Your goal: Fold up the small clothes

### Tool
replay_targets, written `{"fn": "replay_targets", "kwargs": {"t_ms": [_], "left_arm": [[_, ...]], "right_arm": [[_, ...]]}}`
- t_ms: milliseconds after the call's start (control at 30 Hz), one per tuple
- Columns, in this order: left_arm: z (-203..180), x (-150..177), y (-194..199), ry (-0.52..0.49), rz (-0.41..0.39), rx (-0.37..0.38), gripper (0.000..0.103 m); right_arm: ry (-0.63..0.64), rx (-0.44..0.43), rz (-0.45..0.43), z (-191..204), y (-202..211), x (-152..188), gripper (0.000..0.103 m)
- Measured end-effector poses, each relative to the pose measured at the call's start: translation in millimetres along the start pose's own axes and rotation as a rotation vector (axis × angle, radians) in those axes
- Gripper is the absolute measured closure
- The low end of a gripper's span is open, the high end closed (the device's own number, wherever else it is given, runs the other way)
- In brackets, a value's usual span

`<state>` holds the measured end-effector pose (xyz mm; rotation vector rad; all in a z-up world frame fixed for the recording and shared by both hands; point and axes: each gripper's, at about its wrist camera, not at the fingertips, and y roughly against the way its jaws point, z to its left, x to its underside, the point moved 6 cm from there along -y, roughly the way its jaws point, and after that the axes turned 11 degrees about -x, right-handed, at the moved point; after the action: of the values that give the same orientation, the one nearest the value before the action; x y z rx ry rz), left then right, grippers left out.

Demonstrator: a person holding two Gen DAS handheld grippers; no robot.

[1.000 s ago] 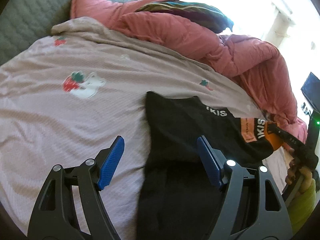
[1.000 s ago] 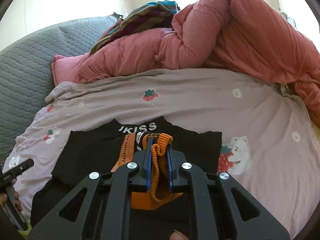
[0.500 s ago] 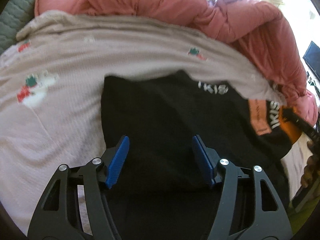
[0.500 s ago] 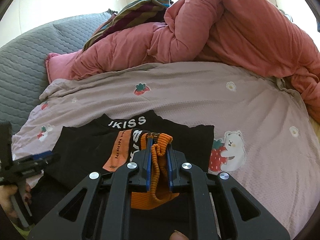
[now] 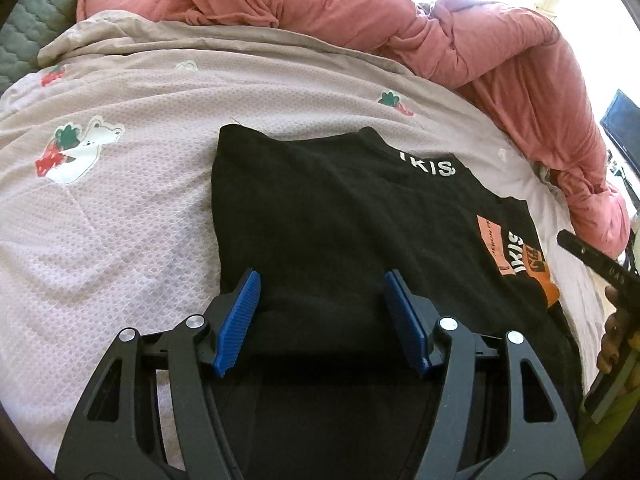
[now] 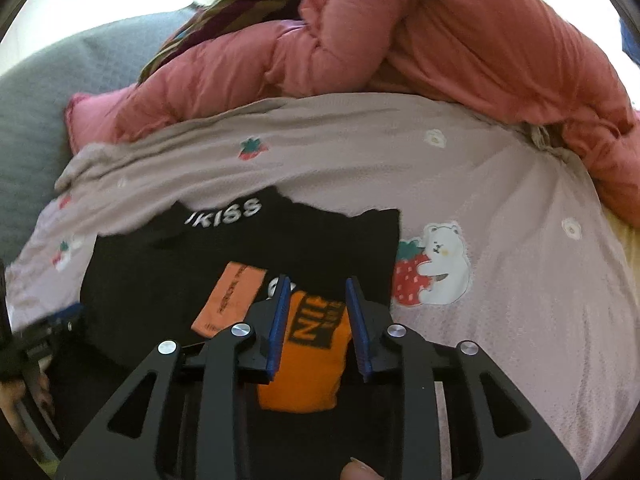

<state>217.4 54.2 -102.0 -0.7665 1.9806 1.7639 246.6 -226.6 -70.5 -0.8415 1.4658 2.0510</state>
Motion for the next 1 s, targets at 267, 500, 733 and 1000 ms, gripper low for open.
{"fn": "replay_targets", "kwargs": {"t_ms": [267,500,733,1000], "left_arm": [[-0.6,5.7,0.9,-0.016,0.01,-0.012,0.046],[1.5,7.7,2.4,-0.009,0.016,-0.004,0.046],[6.2,10.1,5.7,-0.002,0.025,0.002,0.046],[7.5,10.0,7.7,-0.008,0.024,-0.007,0.046]], "right_arm": [[0.151,-0.089,0.09,58.1,-17.7,18.0,0.07],[0.15,-0.07,0.154,50.3,-29.0,29.8,0.069],[0.089,-0.004,0.224,20.6,-38.2,48.4,0.057],[0.056,-0.023,0.223,16.5,-38.7,48.8,0.055]]}}
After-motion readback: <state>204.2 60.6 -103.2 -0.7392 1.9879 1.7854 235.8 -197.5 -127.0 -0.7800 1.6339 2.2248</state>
